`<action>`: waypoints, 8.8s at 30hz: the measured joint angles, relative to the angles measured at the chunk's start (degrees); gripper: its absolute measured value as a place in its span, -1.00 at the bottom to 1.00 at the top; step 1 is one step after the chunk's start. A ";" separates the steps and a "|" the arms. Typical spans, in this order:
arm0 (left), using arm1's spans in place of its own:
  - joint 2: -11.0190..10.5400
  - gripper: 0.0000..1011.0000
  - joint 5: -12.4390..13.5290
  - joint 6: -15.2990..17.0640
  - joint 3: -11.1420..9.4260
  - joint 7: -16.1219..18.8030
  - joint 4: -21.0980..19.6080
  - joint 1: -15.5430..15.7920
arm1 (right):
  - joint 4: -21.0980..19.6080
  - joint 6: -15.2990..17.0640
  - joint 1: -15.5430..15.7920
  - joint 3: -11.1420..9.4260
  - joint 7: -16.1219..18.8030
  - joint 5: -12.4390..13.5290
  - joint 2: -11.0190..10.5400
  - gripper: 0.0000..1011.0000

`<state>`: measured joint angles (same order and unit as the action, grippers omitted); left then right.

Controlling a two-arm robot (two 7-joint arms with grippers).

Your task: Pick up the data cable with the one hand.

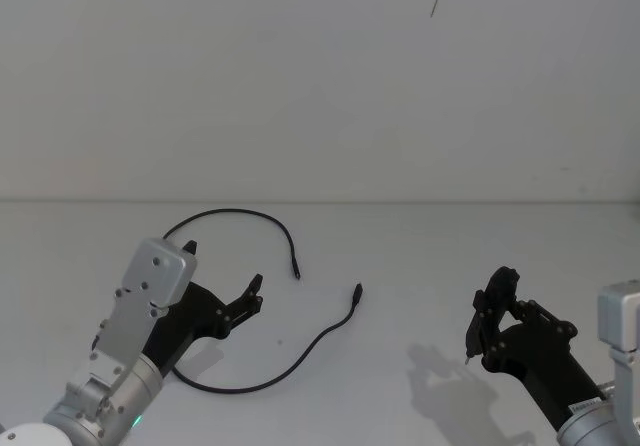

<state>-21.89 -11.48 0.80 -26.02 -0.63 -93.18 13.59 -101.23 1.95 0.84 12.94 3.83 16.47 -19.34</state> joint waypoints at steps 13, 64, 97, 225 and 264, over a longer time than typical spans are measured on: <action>0.00 0.98 0.00 0.00 0.00 0.00 0.00 0.00 | 0.00 0.00 0.00 0.00 0.00 0.00 0.00 -0.48; 0.00 0.98 0.15 0.23 -0.15 -0.34 0.08 0.23 | 0.00 0.00 0.00 0.00 0.00 0.00 0.00 -0.48; 2.03 0.98 3.75 20.82 -7.35 -13.11 7.00 13.13 | 0.00 0.00 0.00 0.00 0.00 -0.01 0.00 -0.48; -0.53 -0.92 12.78 10.44 -11.63 -18.61 12.93 16.93 | 1.41 -2.27 -0.17 -2.25 6.71 11.14 4.74 -0.48; -16.87 -0.92 0.13 -13.93 -9.07 -44.07 9.14 15.32 | 0.83 -3.83 -3.17 -0.44 10.72 11.76 4.39 -0.48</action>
<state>-38.76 -11.35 -13.13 -35.10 -44.70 -84.03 28.91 -100.40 -1.88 -2.33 12.49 14.54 28.23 -14.95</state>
